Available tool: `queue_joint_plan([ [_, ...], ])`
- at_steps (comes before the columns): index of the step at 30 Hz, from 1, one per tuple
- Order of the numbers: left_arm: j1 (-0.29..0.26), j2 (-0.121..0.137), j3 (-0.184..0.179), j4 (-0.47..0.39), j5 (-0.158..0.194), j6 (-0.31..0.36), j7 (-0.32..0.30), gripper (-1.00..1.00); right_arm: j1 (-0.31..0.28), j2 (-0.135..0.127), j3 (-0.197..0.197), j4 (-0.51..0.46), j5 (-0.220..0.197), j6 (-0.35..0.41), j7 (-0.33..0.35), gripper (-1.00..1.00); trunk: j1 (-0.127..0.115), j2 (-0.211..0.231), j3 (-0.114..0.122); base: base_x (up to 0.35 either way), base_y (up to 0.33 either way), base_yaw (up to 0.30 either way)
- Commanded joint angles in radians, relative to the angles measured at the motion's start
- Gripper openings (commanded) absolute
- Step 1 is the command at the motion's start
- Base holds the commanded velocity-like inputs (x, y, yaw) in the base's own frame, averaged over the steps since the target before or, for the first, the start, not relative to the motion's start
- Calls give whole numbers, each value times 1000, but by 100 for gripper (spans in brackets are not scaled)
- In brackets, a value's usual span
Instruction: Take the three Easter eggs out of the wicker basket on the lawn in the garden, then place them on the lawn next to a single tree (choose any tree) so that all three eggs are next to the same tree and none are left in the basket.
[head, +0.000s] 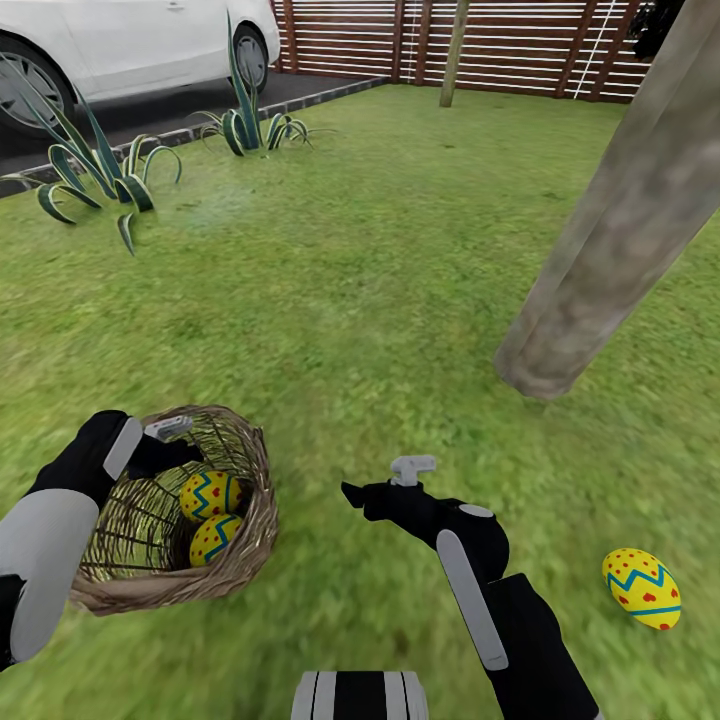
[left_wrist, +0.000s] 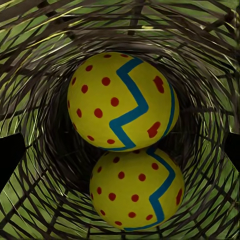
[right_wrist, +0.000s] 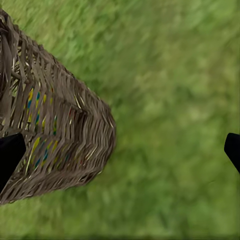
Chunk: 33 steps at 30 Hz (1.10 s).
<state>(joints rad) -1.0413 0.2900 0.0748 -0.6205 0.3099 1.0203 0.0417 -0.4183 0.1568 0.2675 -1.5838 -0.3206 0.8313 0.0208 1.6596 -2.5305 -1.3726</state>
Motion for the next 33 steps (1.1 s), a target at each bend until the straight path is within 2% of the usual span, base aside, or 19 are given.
queue_joint_plan([
  [1,0,0,2,-1,5,6,-3,100,0,1,-1,-1,2,5,2,100,0,0,-1,0,0,0],
  [6,0,7,1,-2,4,25,-47,100,0,1,-1,-1,2,5,2,100,0,0,-1,0,0,0],
  [19,0,10,0,-2,2,27,-58,100,-9,3,1,-2,-2,6,4,100,0,0,-1,0,0,0],
  [22,0,11,0,-2,2,27,-57,100,-14,4,1,-2,-22,7,6,100,0,0,-1,0,0,0],
  [25,0,11,1,-2,0,27,-57,100,-36,3,1,-2,-70,9,8,100,0,0,-1,0,0,0],
  [30,0,11,1,-3,-1,27,-57,100,-64,2,0,-2,-108,13,8,100,0,0,-1,0,0,0],
  [33,0,11,1,-4,-1,27,-57,100,-85,1,-2,-2,-132,47,9,100,0,0,-1,0,0,0],
])
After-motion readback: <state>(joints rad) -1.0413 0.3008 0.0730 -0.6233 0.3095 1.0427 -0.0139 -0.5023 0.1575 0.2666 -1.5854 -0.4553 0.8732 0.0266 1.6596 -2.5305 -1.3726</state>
